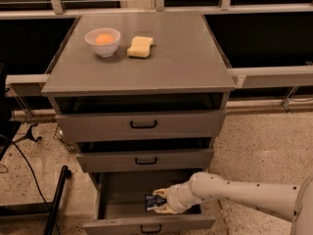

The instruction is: Place rxbar blueberry into bottom drawer

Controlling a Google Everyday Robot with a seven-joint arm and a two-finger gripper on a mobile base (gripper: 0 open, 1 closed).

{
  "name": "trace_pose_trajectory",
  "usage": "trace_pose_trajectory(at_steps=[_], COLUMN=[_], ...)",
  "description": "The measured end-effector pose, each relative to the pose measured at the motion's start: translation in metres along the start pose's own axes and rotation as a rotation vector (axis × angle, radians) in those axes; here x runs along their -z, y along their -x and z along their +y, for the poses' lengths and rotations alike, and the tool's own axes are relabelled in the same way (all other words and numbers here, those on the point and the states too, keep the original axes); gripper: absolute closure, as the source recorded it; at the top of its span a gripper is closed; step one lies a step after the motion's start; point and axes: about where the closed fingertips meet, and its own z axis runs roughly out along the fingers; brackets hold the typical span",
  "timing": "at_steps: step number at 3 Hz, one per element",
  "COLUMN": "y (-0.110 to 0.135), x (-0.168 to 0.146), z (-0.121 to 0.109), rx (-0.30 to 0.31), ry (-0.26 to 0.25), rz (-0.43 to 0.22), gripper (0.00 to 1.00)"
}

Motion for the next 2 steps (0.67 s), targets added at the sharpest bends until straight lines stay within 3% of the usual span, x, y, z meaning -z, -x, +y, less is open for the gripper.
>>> trace_pose_trajectory(at_steps=[1, 2], y=[0.0005, 0.0007], x=[-0.0007, -0.0009], z=[-0.0201, -0.0200], rx=[0.012, 0.010], ry=[-0.078, -0.076], rz=[0.003, 0.002], gripper=[1.00, 1.00])
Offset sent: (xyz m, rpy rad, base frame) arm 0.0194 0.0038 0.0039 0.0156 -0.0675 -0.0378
